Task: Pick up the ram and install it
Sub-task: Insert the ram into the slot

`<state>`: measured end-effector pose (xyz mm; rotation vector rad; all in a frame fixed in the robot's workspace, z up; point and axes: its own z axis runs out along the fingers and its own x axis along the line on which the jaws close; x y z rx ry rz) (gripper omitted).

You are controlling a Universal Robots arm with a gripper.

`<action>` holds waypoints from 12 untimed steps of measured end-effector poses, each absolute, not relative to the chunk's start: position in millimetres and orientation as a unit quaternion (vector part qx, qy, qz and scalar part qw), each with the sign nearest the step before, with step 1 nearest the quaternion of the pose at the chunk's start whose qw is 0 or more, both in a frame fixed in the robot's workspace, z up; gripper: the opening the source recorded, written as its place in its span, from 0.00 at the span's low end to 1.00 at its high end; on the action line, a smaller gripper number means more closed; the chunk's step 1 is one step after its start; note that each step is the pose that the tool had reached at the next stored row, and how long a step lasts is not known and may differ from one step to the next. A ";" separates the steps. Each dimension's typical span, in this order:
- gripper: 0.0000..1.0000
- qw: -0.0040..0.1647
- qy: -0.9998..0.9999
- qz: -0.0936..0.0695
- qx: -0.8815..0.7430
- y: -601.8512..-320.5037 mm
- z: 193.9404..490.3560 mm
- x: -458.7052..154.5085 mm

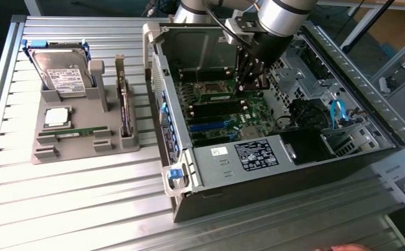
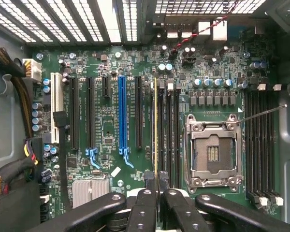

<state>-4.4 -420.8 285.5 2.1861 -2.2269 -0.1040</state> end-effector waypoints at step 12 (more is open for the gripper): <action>0.12 0.010 -0.713 -0.033 0.700 -420.7 283.5 -3.4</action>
